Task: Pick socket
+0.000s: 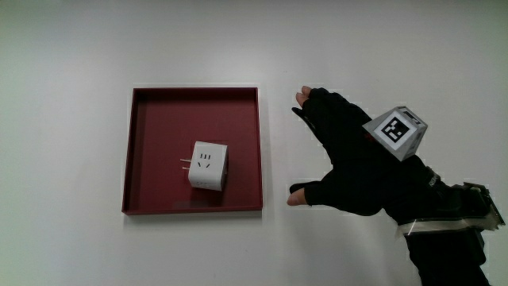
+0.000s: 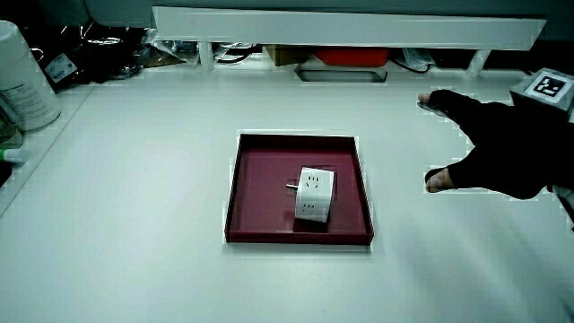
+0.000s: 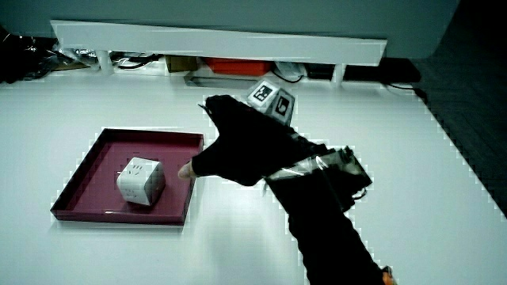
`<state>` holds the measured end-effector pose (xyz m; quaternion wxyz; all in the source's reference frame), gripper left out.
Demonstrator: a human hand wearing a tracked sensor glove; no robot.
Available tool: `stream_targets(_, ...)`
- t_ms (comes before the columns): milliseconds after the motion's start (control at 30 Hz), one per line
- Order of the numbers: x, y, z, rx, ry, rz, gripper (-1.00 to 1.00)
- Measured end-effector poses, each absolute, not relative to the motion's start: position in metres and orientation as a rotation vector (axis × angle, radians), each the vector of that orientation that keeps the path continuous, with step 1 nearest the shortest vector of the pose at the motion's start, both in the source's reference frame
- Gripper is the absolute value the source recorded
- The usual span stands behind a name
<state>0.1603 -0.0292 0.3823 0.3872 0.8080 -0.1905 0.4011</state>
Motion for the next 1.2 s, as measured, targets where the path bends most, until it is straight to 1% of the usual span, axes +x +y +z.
stream_targets(200,0.145,-0.03,0.387,1.998,-0.461,1.03,0.0)
stream_targets(367,0.131,-0.031,0.397,1.983,-0.483,1.005,0.0)
stream_targets(467,0.121,-0.031,0.403,1.942,-0.457,1.013,0.0)
stream_targets(533,0.113,-0.032,0.412,1.933,-0.489,1.013,0.0)
stream_targets(667,0.102,-0.034,0.422,1.972,-0.556,0.955,0.0)
stream_targets(967,0.083,-0.036,0.451,1.936,-0.555,0.96,0.0)
stream_targets(1000,0.08,-0.037,0.45,2.031,-0.604,0.938,0.0)
stream_targets(1200,0.066,-0.035,0.464,2.018,-0.583,0.913,0.0)
